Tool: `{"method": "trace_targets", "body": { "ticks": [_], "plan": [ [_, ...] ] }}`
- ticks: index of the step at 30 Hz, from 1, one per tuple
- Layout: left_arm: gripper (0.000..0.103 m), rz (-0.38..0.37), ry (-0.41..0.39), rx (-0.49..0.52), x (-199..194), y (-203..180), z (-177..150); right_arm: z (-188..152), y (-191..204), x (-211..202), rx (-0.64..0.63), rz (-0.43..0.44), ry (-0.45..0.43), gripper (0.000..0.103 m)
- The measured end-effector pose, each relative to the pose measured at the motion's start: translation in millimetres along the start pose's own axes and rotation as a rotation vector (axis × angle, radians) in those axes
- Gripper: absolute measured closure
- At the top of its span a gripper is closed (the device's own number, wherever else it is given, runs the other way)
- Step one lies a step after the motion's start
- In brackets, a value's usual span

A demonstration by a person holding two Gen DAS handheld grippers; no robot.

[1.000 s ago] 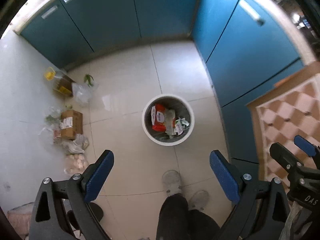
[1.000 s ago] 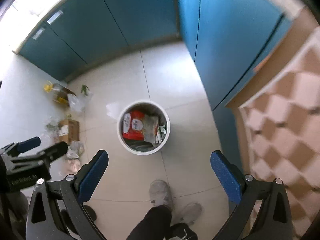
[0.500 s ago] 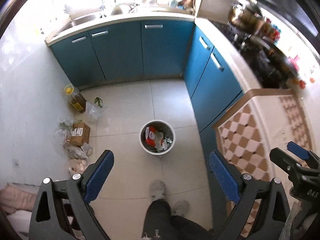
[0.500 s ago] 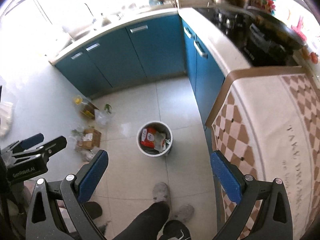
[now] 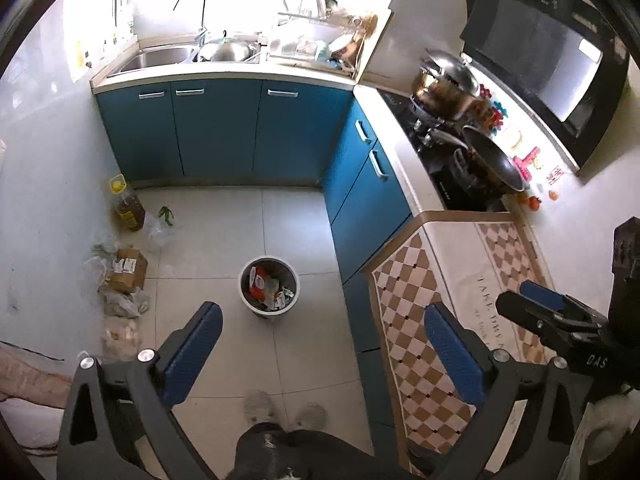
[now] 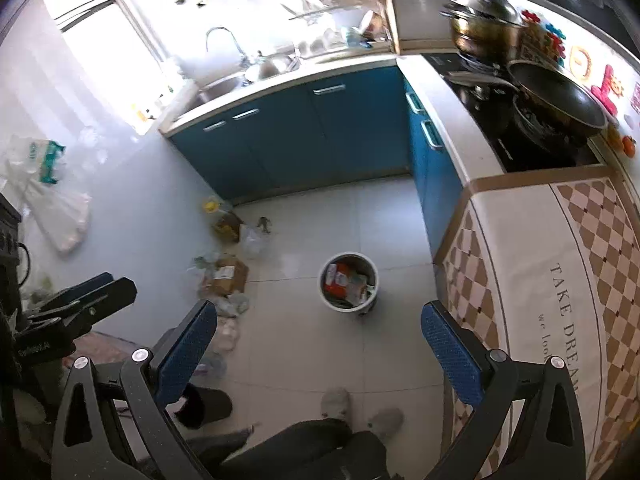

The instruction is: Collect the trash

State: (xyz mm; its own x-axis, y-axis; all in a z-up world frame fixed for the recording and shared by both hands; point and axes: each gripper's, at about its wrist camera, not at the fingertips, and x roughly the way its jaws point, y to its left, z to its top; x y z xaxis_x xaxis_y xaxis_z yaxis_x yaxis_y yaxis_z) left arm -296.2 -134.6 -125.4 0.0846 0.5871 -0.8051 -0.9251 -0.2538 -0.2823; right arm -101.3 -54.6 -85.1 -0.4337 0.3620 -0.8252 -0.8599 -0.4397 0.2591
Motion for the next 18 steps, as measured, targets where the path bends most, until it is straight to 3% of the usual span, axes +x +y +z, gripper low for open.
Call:
{"method": "trace_targets", "body": {
  "ticks": [8,18],
  "plan": [
    [0.0,-0.012,-0.04,-0.012,-31,13,-10,0,38,-30,-0.045,0.042,-0.023,0.0],
    [0.0,-0.017,-0.058,-0.025,-47,21,-18,-11,52,-40,-0.058,0.081,0.001,0.0]
  ]
}}
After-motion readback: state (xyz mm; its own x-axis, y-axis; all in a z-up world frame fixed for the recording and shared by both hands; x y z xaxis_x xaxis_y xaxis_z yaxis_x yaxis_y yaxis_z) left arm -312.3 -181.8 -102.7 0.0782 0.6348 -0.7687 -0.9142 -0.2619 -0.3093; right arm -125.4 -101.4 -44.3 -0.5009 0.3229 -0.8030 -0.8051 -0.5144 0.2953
